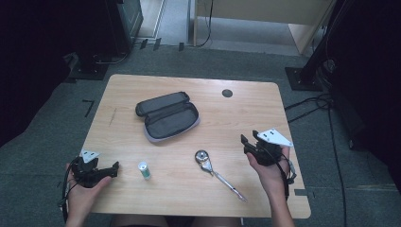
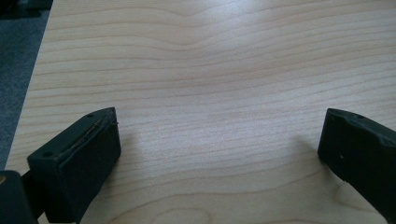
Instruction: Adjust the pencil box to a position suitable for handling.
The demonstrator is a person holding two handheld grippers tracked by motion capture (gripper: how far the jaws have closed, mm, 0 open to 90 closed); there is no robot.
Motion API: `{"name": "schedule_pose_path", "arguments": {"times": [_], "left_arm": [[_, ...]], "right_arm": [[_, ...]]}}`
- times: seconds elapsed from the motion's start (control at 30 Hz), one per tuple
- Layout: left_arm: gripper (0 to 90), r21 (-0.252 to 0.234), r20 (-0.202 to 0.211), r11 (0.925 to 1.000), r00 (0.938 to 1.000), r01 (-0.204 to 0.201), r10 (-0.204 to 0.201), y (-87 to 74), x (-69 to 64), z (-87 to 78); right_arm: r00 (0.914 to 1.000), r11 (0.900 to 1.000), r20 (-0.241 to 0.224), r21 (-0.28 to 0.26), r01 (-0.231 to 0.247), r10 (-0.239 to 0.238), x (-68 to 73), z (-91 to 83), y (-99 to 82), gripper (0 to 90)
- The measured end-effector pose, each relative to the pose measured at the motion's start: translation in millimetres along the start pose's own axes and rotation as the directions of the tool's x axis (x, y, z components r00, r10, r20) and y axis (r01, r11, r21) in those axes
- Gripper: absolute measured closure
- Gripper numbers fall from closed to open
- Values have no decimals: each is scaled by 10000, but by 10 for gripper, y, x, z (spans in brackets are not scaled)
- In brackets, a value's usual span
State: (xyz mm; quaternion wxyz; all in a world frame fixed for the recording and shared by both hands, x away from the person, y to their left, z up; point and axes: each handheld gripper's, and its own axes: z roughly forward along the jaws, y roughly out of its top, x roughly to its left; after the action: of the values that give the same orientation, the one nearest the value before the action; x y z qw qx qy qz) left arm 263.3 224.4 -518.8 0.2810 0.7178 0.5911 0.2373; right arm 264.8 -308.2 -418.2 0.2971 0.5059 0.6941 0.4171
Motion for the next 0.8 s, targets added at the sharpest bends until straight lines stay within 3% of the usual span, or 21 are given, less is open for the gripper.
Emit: {"name": "schedule_pose_path", "arguments": {"times": [0.13, 0.23, 0.27, 0.33, 0.5, 0.6, 0.67, 0.8], "left_arm": [[0, 119, -148, 9998, 9998, 169, -167, 4, 14, -19], [146, -194, -598, 9982, 9966, 559, -569, 8, 39, -62], [145, -270, -563, 9974, 9961, 663, -678, 17, 47, -76], [146, -432, -275, 9950, 9955, 900, -912, 53, 63, -112], [167, -708, 299, 9932, 9955, 923, -903, 291, 50, -196], [253, -1104, 804, 9880, 9918, 1080, -994, 473, 30, -210], [305, -1279, 911, 9858, 9911, 1086, -974, 578, 10, -168], [365, -1140, 1615, 9843, 9801, 1344, -1151, 763, -2, -32]], "right_arm": [[9997, 9999, -209, -150, 77, -80, 47, 54, 96, 514], [9987, 9996, -461, -188, 196, -205, 109, 145, 196, 523], [9983, 9994, -525, -211, 256, -267, 127, 173, 222, 522], [9973, 9989, -595, -243, 410, -424, 172, 224, 276, 522], [9932, 9966, -909, -462, 689, -729, 299, 365, 403, 516], [9898, 9941, -1060, -626, 890, -953, 398, 447, 467, 533], [9890, 9936, -1126, -705, 884, -960, 459, 501, 509, 553], [9914, 9960, -1059, -544, 711, -765, 530, 615, 588, 613]]}}
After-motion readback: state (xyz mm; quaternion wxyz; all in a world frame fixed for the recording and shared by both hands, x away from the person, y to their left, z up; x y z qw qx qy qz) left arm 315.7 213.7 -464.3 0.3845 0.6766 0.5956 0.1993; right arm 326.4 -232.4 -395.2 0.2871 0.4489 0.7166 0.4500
